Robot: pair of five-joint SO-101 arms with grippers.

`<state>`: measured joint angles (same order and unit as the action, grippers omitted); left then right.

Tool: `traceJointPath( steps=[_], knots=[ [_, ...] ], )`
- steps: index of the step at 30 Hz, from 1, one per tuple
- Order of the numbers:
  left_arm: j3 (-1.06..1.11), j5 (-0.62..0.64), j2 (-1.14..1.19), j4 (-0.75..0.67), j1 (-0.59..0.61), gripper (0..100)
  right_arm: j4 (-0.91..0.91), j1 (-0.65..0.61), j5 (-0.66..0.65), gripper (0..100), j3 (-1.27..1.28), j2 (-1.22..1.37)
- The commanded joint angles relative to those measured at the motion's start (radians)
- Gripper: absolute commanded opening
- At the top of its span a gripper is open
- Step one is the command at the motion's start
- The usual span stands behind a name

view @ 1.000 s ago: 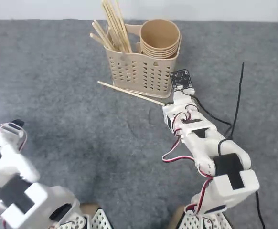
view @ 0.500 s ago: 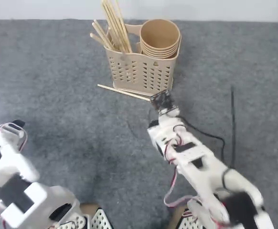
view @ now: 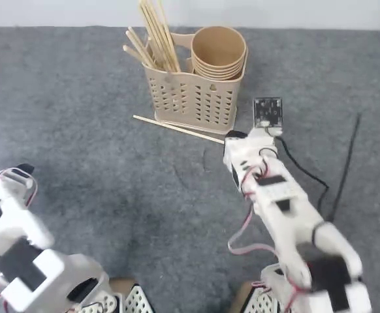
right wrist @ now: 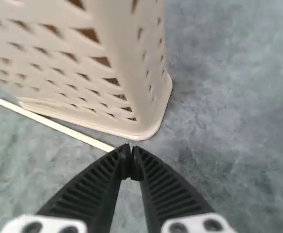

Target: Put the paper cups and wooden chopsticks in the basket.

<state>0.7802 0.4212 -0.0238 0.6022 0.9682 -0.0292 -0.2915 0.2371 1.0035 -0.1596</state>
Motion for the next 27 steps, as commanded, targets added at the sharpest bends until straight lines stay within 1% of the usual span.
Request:
traceJointPath(
  steps=[1, 4, 6, 14, 19, 21, 24, 27],
  knots=[
    [-0.039, 0.005, -0.008, 0.003, -0.012, 35, -0.022, 0.035, 0.060, 0.8, -0.170, 0.174],
    [-0.039, 0.005, -0.008, 0.003, -0.012, 35, -0.012, 0.053, 0.077, 0.8, -0.247, 0.285],
    [-0.041, 0.005, -0.008, 0.003, -0.012, 35, -0.008, 0.051, 0.075, 0.8, -0.255, 0.295],
    [-0.041, 0.005, -0.008, 0.003, -0.012, 35, 0.231, -0.061, 0.072, 0.8, -0.244, 0.236],
    [-0.041, 0.005, -0.008, 0.003, -0.012, 35, 0.260, -0.077, 0.072, 0.8, -0.242, 0.228],
    [-0.041, 0.005, -0.008, 0.003, -0.012, 35, 0.300, -0.085, 0.071, 0.8, -0.239, 0.223],
    [-0.041, 0.005, -0.008, 0.003, -0.012, 35, 0.397, -0.143, 0.069, 0.8, -0.222, 0.174],
    [-0.041, 0.005, -0.008, 0.003, -0.012, 35, 0.432, -0.202, 0.071, 0.8, -0.166, 0.079]
  ],
)
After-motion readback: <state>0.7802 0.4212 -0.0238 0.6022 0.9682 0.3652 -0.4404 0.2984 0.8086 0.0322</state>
